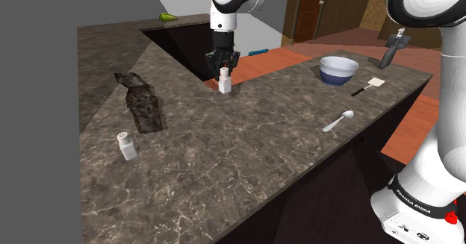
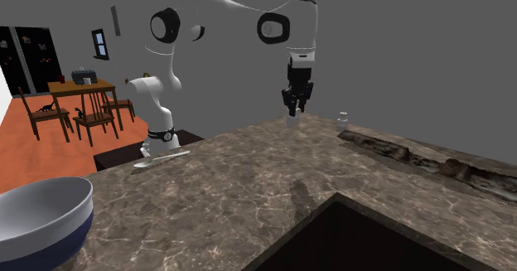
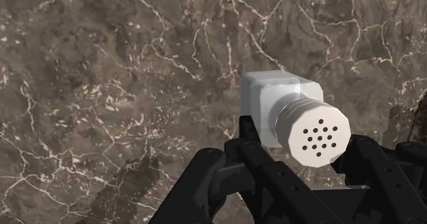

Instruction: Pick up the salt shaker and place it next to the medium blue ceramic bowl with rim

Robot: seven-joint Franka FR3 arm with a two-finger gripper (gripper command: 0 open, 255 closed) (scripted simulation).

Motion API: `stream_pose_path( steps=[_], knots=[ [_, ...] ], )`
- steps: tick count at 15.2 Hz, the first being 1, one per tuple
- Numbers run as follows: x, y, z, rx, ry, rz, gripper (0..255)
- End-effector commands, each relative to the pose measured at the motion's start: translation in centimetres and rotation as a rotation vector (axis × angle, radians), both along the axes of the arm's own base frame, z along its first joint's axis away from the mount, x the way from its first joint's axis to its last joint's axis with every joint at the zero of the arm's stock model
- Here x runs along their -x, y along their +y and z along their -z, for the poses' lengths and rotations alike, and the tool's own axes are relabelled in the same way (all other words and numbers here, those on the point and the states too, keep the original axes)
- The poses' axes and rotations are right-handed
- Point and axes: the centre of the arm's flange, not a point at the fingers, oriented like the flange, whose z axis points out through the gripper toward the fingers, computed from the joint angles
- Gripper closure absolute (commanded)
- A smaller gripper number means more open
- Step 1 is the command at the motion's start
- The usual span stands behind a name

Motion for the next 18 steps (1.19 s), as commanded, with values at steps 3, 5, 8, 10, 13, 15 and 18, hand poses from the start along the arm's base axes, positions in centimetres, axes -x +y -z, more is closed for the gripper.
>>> stream_pose_path(
  steps=[3,5,8,10,13,15,18],
  knots=[
    [0.0,0.0,-2.1,0.000,0.001,0.000,255],
    [0.0,0.0,-3.1,0.000,0.001,0.000,255],
    [0.0,0.0,-4.7,0.000,0.001,0.000,255],
    [0.0,0.0,-5.8,0.000,0.001,0.000,255],
    [1.3,-2.3,-5.9,0.000,0.001,0.000,255],
    [2.5,-4.7,-6.0,0.000,0.001,0.000,255],
    [4.4,-8.1,-6.0,0.000,0.001,0.000,255]
  ],
)
